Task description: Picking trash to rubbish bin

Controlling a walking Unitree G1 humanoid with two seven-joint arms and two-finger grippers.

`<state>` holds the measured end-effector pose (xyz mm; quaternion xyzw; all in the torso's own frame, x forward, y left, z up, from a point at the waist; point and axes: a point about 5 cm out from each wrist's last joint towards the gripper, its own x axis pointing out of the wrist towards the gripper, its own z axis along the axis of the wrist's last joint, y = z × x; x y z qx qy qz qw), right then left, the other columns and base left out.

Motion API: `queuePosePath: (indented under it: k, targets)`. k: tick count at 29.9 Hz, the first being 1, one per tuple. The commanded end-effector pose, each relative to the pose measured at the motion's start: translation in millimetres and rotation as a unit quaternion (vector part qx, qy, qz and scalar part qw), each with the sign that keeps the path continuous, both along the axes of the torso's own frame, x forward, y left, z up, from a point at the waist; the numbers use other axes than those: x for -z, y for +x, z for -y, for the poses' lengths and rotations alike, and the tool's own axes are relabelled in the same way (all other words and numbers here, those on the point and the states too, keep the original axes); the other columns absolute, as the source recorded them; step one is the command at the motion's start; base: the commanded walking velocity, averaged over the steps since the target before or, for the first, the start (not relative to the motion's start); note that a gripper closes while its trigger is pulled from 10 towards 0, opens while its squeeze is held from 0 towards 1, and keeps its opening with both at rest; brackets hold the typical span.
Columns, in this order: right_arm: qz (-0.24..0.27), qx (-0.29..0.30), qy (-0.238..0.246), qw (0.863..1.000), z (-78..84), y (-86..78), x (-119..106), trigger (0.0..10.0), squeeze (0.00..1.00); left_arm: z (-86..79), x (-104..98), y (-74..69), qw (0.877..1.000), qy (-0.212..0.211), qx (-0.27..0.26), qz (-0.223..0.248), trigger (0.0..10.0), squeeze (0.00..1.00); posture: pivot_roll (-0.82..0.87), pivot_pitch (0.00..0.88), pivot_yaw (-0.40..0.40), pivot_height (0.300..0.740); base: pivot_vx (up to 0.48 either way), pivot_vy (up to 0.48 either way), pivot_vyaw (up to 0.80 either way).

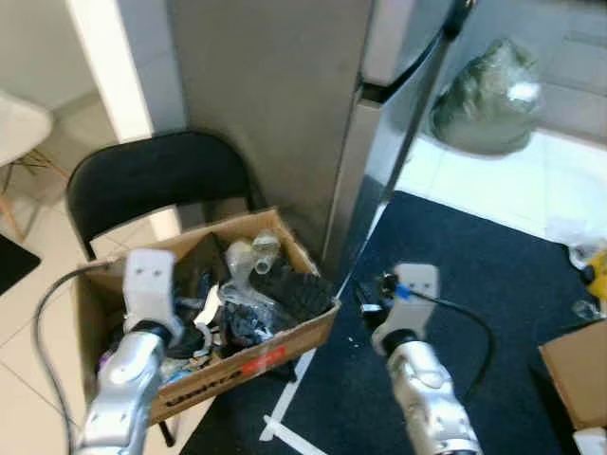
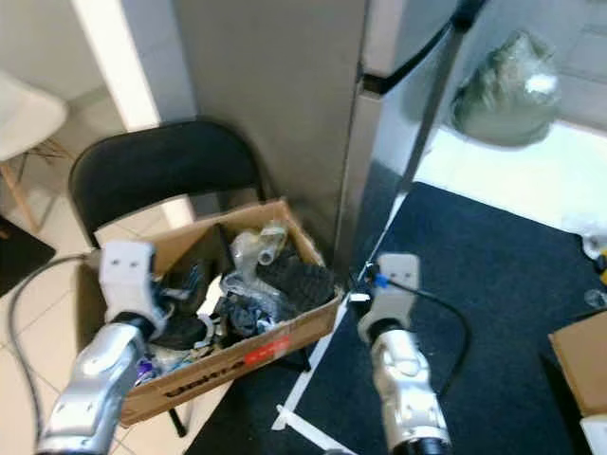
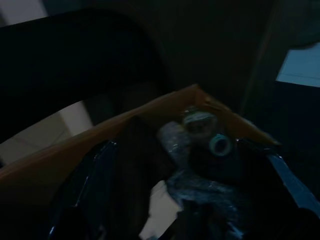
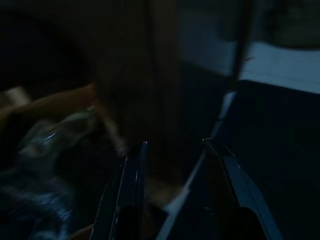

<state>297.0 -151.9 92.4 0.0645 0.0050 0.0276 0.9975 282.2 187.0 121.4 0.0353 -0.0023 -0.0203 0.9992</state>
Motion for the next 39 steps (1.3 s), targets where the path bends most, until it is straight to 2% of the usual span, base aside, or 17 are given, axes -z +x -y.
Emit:
queuePosePath:
  k: [1,4,6,15,39]
  targets:
    - [-0.021,0.007,-0.002,1.0,-0.4,-6.1,10.7,10.0,0.0,-2.1,8.8,-3.4,1.0,0.012,0.001,-0.02,10.0,0.0,-0.02,0.101,-0.005,0.74,0.0,0.0,-0.8]
    - [-0.023,0.013,-0.014,1.0,0.9,-7.1,12.8,10.0,0.0,-4.2,11.9,-4.6,1.0,0.007,-0.01,-0.028,10.0,0.0,-0.02,0.101,-0.005,0.74,0.0,0.0,-0.8]
    - [-0.029,0.028,-0.015,0.999,4.3,-7.5,14.3,10.0,0.0,-1.6,12.8,-5.0,0.999,0.019,0.007,-0.031,10.0,0.0,-0.02,0.102,0.0,0.74,0.0,0.0,-0.8]
    - [-0.036,0.051,-0.021,0.998,11.1,-5.9,14.3,10.0,0.0,-0.8,11.9,-1.4,0.999,0.02,0.008,-0.03,10.0,0.0,-0.02,0.105,-0.002,0.74,0.0,0.0,-0.8]
    - [-0.04,0.052,-0.024,0.998,10.8,-5.8,15.8,10.0,0.0,0.4,14.7,0.1,0.999,0.025,0.005,-0.037,10.0,0.0,-0.03,0.108,0.004,0.74,0.0,0.0,-0.8]
